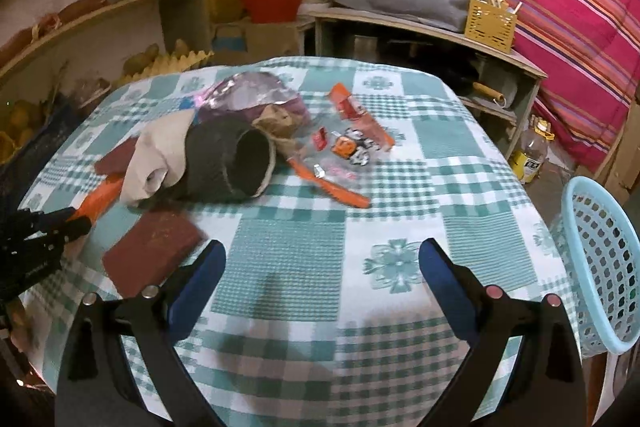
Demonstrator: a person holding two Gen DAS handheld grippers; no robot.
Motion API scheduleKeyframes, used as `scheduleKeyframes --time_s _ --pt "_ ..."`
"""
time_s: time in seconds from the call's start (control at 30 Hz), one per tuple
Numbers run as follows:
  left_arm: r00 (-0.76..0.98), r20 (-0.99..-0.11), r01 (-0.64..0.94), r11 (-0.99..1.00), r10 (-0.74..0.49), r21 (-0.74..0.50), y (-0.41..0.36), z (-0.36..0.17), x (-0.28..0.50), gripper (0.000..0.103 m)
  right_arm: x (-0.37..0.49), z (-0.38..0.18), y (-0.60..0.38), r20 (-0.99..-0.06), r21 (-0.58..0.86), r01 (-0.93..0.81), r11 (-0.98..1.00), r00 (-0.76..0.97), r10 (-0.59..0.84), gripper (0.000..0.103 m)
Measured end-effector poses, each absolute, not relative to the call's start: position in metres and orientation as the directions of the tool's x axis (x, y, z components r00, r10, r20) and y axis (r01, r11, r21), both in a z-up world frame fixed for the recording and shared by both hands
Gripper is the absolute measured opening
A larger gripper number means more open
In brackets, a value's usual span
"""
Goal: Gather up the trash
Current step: 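Grasp the orange plastic bag with the left tool while the right tool grasps a maroon scouring pad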
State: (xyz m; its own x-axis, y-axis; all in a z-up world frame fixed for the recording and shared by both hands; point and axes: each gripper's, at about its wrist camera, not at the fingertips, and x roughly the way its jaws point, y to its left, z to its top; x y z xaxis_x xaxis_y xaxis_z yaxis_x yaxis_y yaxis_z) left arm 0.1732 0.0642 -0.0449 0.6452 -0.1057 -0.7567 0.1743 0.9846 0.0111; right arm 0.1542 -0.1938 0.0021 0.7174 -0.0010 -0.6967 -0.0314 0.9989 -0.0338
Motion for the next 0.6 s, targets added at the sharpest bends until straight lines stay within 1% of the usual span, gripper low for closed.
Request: scheduleKeyframes --time_s 0.03,0.07,0.37,0.6 --pt "0.647 -0.754 0.178 0.984 -0.115 0.003 0.065 -0.044 0.173 0.012 0.153 0.003 -0.19 -0.695 -0.04 -0.036 0.999 0.719 -0.001 0.095" --pt "0.645 -0.751 0.188 0.982 -0.139 -0.02 0.066 -0.042 0.172 0.0 0.152 0.003 -0.185 -0.694 -0.041 -0.042 0.998 0.72 0.002 0.095" --pt "0.687 -0.714 0.189 0.982 -0.136 -0.004 0.074 -0.027 0.155 0.0 0.145 0.002 -0.143 -0.703 -0.039 -0.114 0.993 0.709 0.054 0.095" --pt "0.723 -0.676 0.131 0.989 -0.141 -0.065 0.109 -0.012 0.145 0.0 0.14 -0.003 -0.118 -0.717 -0.039 -0.15 0.988 0.693 0.077 0.095"
